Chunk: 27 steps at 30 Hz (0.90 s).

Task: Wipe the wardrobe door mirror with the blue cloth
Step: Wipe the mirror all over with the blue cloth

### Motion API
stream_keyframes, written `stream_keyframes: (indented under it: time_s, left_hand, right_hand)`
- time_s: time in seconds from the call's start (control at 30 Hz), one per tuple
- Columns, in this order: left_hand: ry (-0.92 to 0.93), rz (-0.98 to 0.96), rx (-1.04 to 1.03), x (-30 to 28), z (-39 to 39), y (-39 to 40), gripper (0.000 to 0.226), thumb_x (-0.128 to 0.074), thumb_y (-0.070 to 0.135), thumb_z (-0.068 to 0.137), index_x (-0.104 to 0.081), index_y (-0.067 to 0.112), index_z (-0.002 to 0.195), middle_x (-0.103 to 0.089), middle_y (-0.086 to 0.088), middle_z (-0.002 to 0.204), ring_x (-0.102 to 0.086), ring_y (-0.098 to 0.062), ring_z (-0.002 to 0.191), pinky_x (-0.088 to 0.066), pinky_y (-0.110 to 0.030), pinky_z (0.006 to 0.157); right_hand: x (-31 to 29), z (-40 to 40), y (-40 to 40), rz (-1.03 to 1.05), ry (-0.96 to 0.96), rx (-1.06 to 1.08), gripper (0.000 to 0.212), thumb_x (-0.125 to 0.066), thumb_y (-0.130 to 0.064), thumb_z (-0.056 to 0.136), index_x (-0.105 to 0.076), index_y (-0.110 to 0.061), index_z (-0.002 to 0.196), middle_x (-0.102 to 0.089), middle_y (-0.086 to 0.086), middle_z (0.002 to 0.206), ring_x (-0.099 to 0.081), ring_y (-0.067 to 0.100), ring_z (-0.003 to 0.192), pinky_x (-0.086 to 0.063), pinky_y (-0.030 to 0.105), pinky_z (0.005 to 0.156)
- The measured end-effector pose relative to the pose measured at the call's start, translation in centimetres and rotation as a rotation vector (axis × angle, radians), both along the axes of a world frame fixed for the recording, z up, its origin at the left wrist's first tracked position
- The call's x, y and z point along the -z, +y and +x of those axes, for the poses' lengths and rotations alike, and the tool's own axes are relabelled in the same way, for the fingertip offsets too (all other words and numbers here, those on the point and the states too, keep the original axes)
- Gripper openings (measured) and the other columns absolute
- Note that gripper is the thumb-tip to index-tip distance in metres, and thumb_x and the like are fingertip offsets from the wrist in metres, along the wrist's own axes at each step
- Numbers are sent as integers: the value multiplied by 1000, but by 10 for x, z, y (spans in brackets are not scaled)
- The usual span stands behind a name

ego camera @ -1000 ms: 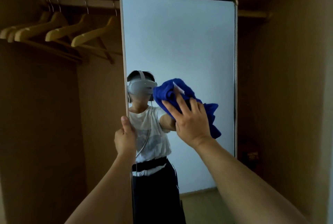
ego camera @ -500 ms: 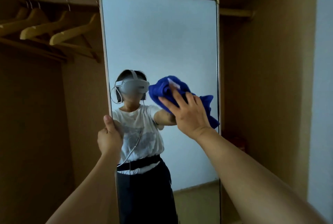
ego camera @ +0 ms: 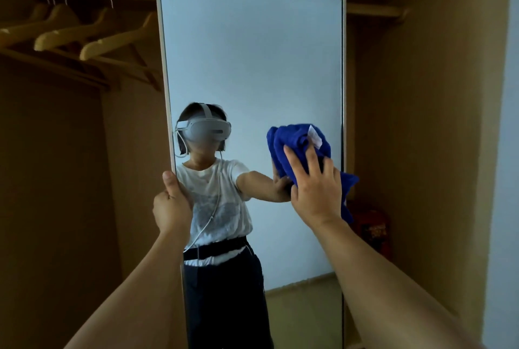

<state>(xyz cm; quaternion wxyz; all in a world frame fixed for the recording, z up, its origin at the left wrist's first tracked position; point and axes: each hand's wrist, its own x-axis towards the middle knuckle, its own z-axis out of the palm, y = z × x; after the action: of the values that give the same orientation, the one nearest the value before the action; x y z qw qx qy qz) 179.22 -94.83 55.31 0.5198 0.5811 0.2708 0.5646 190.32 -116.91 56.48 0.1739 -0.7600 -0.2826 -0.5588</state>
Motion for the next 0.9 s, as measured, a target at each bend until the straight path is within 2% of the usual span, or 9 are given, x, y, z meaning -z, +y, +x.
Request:
stream_keyframes:
  time_s: [0.17, 0.37, 0.5, 0.67, 0.8, 0.9]
  left_hand:
    - [-15, 5, -5, -1, 0, -3, 63, -24, 70, 88, -45, 17, 60, -52, -3, 60, -50, -18, 56, -43, -34, 62]
    - [-12, -20, -7, -3, -1, -4, 65, -24, 69, 88, -46, 15, 60, -53, -7, 58, -54, -23, 56, -50, -42, 68]
    - [-23, 10, -9, -3, -3, -6, 66, -24, 67, 89, -48, 15, 57, -53, -5, 56, -53, -21, 54, -47, -35, 64]
    - [-47, 11, -8, -3, -4, -9, 61, -25, 65, 91, -45, 19, 55, -50, -2, 55, -48, -17, 52, -41, -27, 57]
    - [-53, 27, 0, -3, -2, -9, 61, -26, 63, 92, -44, 18, 55, -49, -1, 55, -46, -15, 53, -38, -26, 55]
    - [-42, 19, 4, -3, -3, -8, 59, -25, 62, 92, -43, 19, 57, -49, 0, 57, -46, -14, 53, -36, -25, 52]
  right_hand:
    - [3, 3, -9, -30, 18, -19, 81, -78, -11, 63, -50, -21, 139, -52, 19, 135, -58, 39, 92, -52, 48, 75]
    - [-53, 23, -29, 21, 87, 38, 77, -64, -17, 82, -27, -27, 150, -31, 14, 150, -47, 37, 108, -48, 45, 83]
    - [-70, 34, -38, 144, 151, 49, 77, -60, -20, 86, -19, -29, 151, -26, 10, 152, -46, 33, 111, -50, 40, 78]
    - [-44, 31, -30, 133, 139, 36, 78, -65, -20, 81, -28, -24, 149, -32, 15, 150, -48, 37, 106, -49, 44, 82]
    - [-11, 27, -19, 133, 43, 32, 82, -76, -15, 67, -44, -20, 142, -47, 19, 138, -53, 38, 93, -51, 47, 76]
    - [12, 23, -9, 70, -26, 15, 78, -73, -13, 65, -49, -21, 139, -50, 19, 136, -55, 40, 91, -50, 49, 77]
